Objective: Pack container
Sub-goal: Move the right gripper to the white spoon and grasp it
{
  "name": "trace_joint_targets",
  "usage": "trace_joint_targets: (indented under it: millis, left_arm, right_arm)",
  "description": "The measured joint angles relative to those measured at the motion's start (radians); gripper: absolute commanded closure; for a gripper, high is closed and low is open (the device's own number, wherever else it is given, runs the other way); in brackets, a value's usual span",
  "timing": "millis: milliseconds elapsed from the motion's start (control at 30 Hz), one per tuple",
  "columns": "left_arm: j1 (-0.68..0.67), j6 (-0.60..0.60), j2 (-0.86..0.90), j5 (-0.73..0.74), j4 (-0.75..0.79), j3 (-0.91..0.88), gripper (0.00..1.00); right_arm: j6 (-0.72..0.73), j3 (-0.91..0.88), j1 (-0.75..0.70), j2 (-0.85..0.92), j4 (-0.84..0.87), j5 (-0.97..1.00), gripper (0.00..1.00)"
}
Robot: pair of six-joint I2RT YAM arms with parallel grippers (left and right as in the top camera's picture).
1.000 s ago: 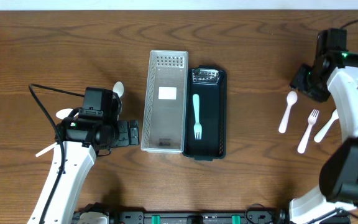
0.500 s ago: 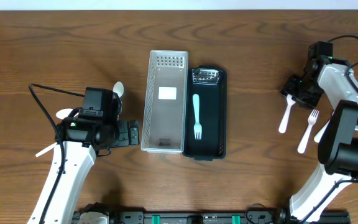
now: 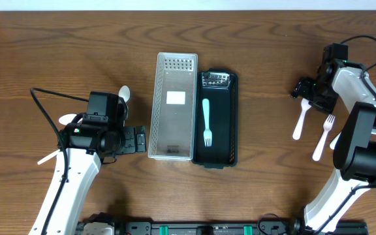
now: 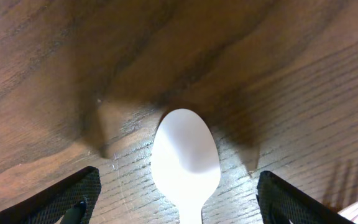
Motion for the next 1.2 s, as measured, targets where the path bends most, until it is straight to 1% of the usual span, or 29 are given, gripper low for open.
trace_joint_targets:
  millis: [333,467,567,667,700,767,800,867,967,1100,1200]
  left_arm:
    - [0.000,0.000,0.000,0.000,-0.001,0.000,0.02]
    - [0.000,0.000,0.000,0.000,-0.002,0.000,0.02]
    - [0.000,0.000,0.000,0.000,-0.003,0.000,0.02]
    - [0.000,0.000,0.000,0.000,-0.003,0.000,0.02]
    - [0.000,0.000,0.000,0.000,-0.003,0.000,0.02]
    - [0.000,0.000,0.000,0.000,-0.003,0.000,0.02]
    - [0.000,0.000,0.000,0.000,-0.003,0.000,0.02]
    - [0.000,0.000,0.000,0.000,-0.003,0.000,0.02]
    - [0.000,0.000,0.000,0.000,-0.003,0.000,0.02]
    - [0.000,0.000,0.000,0.000,-0.003,0.000,0.02]
    - [0.000,0.000,0.000,0.000,-0.003,0.000,0.02]
  right_arm:
    - [-0.018,0.001,0.000,0.025,0.002,0.010,0.11]
    - [-0.029,0.008,0.000,0.034,-0.003,0.019,0.11]
    - [-0.031,0.016,0.000,0.041,-0.007,0.032,0.20]
    - [-0.039,0.018,0.000,0.043,-0.009,0.036,0.32]
    - [-0.039,0.019,0.000,0.043,-0.009,0.036,0.40]
    - [-0.047,0.021,0.000,0.044,-0.013,0.035,0.53]
    - [-0.047,0.022,0.000,0.045,-0.014,0.035,0.56]
    - [-0.045,0.022,0.000,0.045,-0.016,0.035,0.57]
    - [-0.047,0.023,0.000,0.046,-0.017,0.035,0.64]
    - [-0.047,0.024,0.000,0.046,-0.019,0.035,0.65]
    - [-0.047,0.024,0.000,0.046,-0.019,0.035,0.68]
